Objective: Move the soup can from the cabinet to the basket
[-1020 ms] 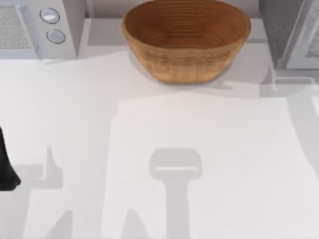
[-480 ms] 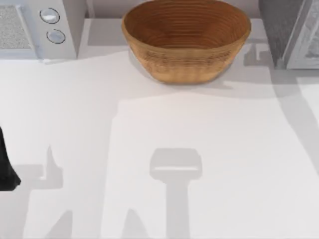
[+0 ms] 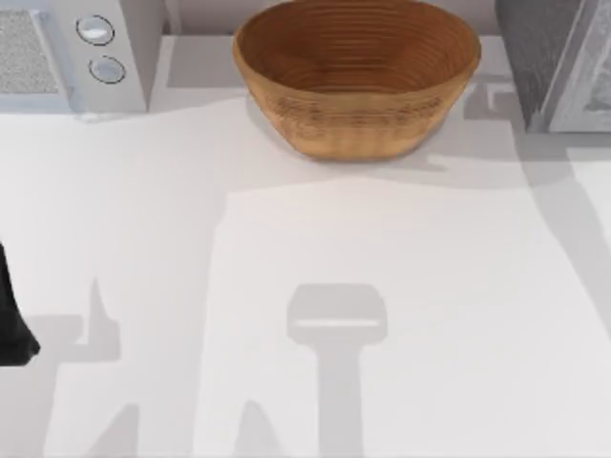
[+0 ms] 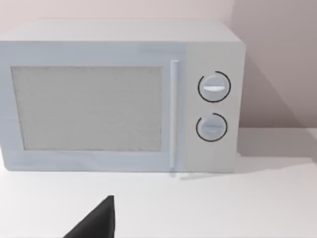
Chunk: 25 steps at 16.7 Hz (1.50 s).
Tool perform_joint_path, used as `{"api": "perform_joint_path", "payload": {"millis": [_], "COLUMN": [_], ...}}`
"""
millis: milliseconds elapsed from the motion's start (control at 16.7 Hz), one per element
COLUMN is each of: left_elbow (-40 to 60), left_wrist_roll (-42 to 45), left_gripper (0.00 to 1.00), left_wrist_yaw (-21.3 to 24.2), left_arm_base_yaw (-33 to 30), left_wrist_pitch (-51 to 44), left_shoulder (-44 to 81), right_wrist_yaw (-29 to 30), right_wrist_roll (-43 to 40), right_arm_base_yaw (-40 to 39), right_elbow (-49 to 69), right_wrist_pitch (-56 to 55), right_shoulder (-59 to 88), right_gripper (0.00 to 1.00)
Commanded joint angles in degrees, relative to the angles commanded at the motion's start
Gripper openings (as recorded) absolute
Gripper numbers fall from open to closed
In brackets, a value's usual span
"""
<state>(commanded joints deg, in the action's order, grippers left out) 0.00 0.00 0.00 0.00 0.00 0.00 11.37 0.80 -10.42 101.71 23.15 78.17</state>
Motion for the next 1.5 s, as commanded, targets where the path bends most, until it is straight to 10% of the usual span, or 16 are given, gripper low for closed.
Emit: {"api": "perform_joint_path", "payload": {"millis": [1500], "left_elbow": [0.0], "left_wrist_roll": [0.0], "left_gripper": [1.0], "left_wrist_yaw": [0.0], "left_arm_base_yaw": [0.0], "left_wrist_pitch": [0.0], "left_shoulder": [0.0], "right_wrist_yaw": [-1.0], "right_wrist_roll": [-0.1], "right_arm_base_yaw": [1.9], "right_elbow": [25.9], "right_wrist_pitch": [-0.8], "right_shoulder": [26.5], "right_gripper": [1.0]}}
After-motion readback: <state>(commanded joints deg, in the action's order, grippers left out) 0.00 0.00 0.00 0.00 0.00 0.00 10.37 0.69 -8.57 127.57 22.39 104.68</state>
